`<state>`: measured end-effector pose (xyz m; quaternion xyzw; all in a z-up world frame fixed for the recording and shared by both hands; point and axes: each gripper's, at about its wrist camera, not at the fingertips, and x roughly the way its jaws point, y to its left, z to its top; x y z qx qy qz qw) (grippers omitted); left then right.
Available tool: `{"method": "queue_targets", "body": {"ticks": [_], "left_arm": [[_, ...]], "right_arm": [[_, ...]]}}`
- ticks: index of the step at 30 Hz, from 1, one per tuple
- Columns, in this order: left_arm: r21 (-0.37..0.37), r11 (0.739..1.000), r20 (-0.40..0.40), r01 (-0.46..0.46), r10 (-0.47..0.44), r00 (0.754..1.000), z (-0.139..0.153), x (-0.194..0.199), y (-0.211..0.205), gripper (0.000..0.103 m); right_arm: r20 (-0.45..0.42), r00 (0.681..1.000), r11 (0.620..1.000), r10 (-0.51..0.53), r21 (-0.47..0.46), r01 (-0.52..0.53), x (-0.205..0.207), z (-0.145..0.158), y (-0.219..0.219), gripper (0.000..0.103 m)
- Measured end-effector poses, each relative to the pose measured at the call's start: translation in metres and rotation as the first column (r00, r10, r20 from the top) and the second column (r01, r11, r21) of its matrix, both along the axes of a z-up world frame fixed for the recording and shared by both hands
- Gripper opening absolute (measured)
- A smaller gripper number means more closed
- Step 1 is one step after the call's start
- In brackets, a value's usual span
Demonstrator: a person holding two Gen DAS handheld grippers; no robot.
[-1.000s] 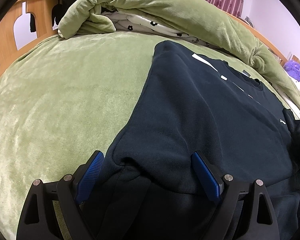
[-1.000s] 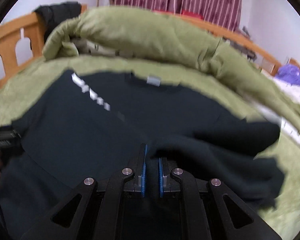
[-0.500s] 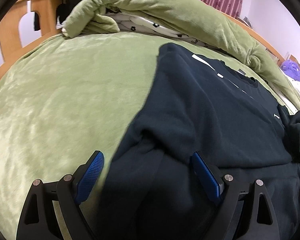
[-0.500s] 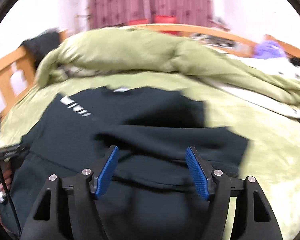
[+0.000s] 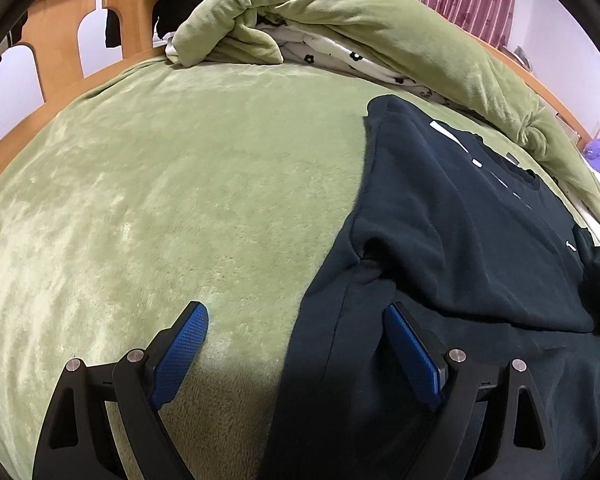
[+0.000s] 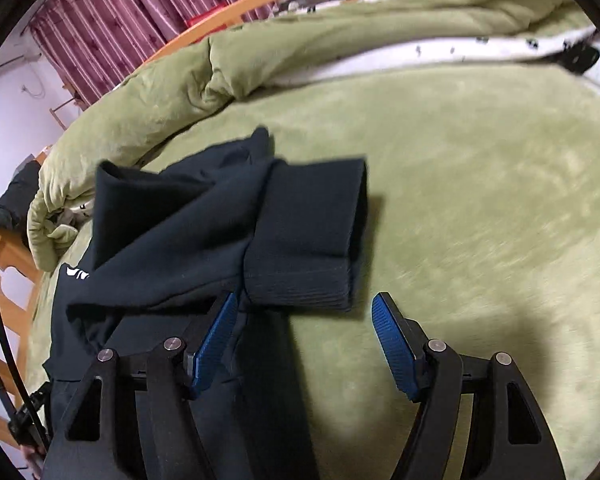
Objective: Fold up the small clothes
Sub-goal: 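Regrasp the ribbed cuff with the right tool, straighten it, release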
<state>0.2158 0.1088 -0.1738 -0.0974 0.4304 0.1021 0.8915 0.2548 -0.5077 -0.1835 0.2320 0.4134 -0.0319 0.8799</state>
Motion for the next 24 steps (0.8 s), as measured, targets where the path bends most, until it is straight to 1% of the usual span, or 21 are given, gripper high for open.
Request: {"method": "queue_targets", "body": {"ticks": [3, 6, 9, 11, 12, 13, 14, 15, 17, 19, 22, 24], "left_arm": [[0.006, 1.000, -0.006, 0.005, -0.005, 1.000, 0.000, -0.002, -0.002, 0.089], [0.003, 1.000, -0.007, 0.010, -0.010, 1.000, 0.000, -0.005, -0.002, 0.089], [-0.008, 1.000, -0.003, 0.006, -0.006, 1.000, 0.001, -0.009, 0.002, 0.089], [-0.019, 1.000, -0.002, 0.002, -0.002, 1.000, 0.002, -0.011, 0.004, 0.089], [-0.022, 1.000, -0.004, 0.003, -0.003, 1.000, 0.002, -0.011, 0.004, 0.089], [-0.023, 1.000, -0.005, 0.003, -0.003, 1.000, 0.002, -0.011, 0.005, 0.089], [-0.022, 1.000, -0.006, 0.003, -0.003, 1.000, 0.003, -0.012, 0.005, 0.089], [-0.016, 1.000, -0.011, 0.006, -0.006, 1.000, 0.003, -0.013, 0.005, 0.089], [0.004, 1.000, -0.015, 0.018, -0.018, 1.000, 0.005, -0.014, 0.003, 0.089], [0.006, 1.000, -0.005, 0.030, -0.030, 1.000, 0.008, -0.016, 0.003, 0.089], [-0.022, 0.999, 0.005, 0.038, -0.038, 0.999, 0.012, -0.019, 0.007, 0.089], [-0.042, 0.998, 0.017, 0.043, -0.042, 0.999, 0.016, -0.021, 0.011, 0.089]], "right_arm": [[-0.004, 1.000, 0.998, -0.017, 0.065, 0.017, 0.012, -0.006, -0.004, 0.069], [0.019, 0.999, 0.992, -0.037, 0.121, 0.035, 0.022, -0.003, -0.009, 0.069], [0.053, 0.995, 0.983, -0.082, 0.166, 0.072, 0.033, 0.001, -0.016, 0.069], [0.068, 0.992, 0.977, -0.103, 0.193, 0.088, 0.038, 0.005, -0.017, 0.067], [0.076, 0.991, 0.977, -0.108, 0.191, 0.092, 0.040, 0.007, -0.016, 0.055], [0.081, 0.991, 0.981, -0.104, 0.174, 0.089, 0.042, 0.011, -0.014, 0.031], [0.081, 0.993, 0.988, -0.083, 0.136, 0.071, 0.047, 0.016, -0.007, 0.019], [0.082, 0.994, 0.992, -0.067, 0.109, 0.058, 0.049, 0.020, -0.002, 0.013], [0.109, 0.993, 0.998, -0.040, 0.054, 0.034, 0.048, 0.038, 0.011, 0.011], [0.129, 0.992, 0.999, -0.014, 0.033, 0.010, 0.045, 0.055, 0.023, 0.010], [0.169, 0.985, 0.999, 0.046, -0.002, -0.046, 0.040, 0.092, 0.054, 0.010], [0.203, 0.974, 0.995, 0.099, -0.033, -0.094, 0.039, 0.120, 0.084, 0.010]]}}
